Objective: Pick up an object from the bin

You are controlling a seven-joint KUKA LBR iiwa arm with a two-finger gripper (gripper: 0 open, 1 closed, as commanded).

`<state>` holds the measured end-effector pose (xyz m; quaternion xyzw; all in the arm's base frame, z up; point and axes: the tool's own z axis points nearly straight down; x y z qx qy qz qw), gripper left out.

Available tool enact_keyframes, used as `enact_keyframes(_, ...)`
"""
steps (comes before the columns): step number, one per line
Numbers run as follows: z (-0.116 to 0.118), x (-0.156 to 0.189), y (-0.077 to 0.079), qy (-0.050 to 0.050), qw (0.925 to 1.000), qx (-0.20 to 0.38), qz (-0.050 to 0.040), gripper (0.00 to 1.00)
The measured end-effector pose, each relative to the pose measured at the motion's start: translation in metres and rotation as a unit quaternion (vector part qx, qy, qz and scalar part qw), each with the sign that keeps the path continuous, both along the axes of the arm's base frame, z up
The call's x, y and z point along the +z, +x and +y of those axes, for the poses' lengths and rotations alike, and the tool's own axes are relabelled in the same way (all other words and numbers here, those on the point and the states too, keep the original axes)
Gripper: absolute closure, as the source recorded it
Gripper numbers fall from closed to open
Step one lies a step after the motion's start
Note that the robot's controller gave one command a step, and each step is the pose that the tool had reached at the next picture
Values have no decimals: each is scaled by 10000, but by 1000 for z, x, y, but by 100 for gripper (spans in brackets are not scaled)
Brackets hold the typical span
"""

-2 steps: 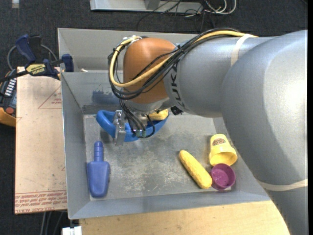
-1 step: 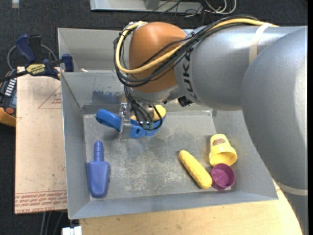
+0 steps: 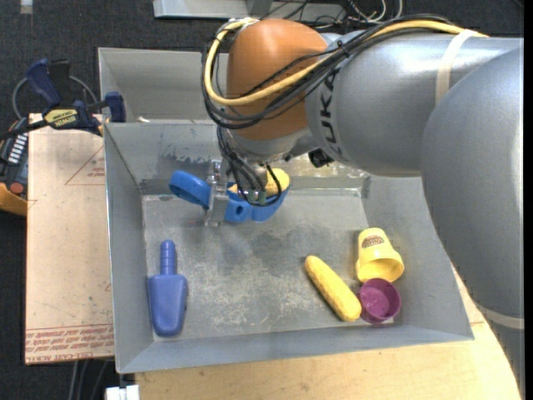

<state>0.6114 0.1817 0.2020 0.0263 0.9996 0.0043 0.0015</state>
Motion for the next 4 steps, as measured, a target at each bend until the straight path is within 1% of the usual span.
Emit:
enact_keyframes(1,-9,-83,-9,-9,9995,-306,18,100)
enact_keyframes(2,-4,-114,-35,9,9955,-948,13,100)
enact_keyframes(3,-5,-114,-35,9,9955,-951,12,100)
enact_keyframes(4,-4,-47,-45,0,9957,-929,38,100)
